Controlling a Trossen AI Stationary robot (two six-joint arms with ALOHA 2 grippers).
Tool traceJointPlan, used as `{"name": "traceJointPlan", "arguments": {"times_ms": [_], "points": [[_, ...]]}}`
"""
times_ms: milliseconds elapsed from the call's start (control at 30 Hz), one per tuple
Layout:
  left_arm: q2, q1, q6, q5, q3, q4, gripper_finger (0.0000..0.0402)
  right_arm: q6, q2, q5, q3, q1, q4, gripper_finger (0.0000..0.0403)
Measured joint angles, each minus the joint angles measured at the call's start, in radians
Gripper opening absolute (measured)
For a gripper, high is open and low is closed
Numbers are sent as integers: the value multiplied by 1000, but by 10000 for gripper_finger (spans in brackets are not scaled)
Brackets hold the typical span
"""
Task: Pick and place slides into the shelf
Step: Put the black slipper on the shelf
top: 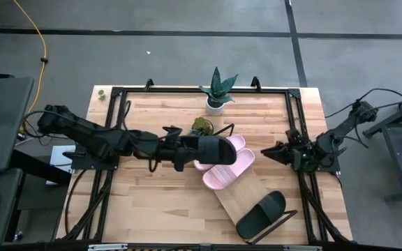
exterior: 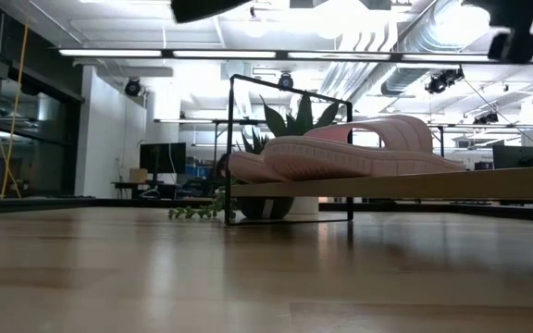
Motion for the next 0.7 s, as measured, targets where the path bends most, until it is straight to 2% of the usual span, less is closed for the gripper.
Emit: {"name": "traceJointPlan", "arguments": {"times_ms": [167, 267, 467, 700], "points": [[95, 3, 35, -4, 170, -139, 4, -49, 33, -2, 170, -32, -273, 169], [148, 3, 67, -6, 272, -218, 4, -62, 60, -10, 235, -46, -342, 170], [263, 3, 107, -26, 446, -306, 4, -104, 133, -24, 301, -54, -343, 189], [347, 3, 103, -42, 527, -376, 4, -131, 223, -32, 320, -54, -261, 228]]}}
